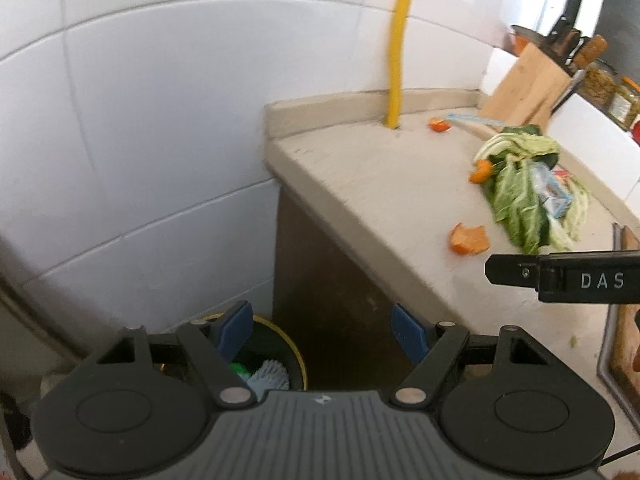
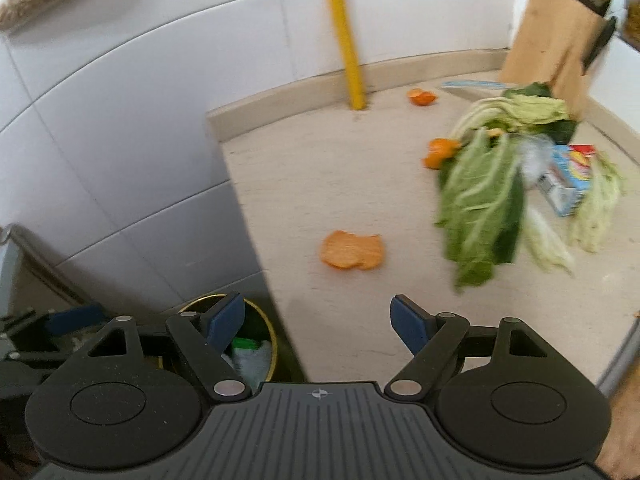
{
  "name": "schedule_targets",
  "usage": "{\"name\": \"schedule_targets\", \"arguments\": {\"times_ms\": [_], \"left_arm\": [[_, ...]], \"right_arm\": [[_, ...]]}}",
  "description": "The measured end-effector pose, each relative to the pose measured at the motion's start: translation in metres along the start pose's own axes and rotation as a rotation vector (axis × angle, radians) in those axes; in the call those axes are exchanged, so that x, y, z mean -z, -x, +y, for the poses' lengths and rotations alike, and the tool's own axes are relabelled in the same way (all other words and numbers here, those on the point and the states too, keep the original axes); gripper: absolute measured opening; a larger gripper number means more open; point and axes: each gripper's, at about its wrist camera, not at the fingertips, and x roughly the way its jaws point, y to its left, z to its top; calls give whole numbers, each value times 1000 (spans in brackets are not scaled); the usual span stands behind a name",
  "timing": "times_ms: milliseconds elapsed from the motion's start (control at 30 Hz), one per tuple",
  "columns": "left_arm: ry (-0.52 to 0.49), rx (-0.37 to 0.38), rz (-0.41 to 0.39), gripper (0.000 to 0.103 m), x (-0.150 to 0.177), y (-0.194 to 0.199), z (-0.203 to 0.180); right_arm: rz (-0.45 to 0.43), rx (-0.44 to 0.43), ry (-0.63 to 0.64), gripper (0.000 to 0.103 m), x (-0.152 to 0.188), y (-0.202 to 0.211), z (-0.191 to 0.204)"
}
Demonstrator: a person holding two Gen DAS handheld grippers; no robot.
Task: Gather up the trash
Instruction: 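Raise both open tools out of the bin back toward the counter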
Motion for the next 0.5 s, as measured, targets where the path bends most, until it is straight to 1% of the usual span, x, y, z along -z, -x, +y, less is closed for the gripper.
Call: {"name": "schedule_targets", "arguments": {"times_ms": [167, 300, 500], "left_arm": [[-47, 39, -20, 71, -13, -4, -19], [-88, 84, -17, 71, -22, -13, -37], [-147, 151, -13, 71, -34, -28, -65]], "right_arm": [[-32, 43, -25, 85, -6, 11, -22], [-52, 71, -64, 86, -11, 18, -45], [-57, 109, -120, 86, -13, 22, -76]]}}
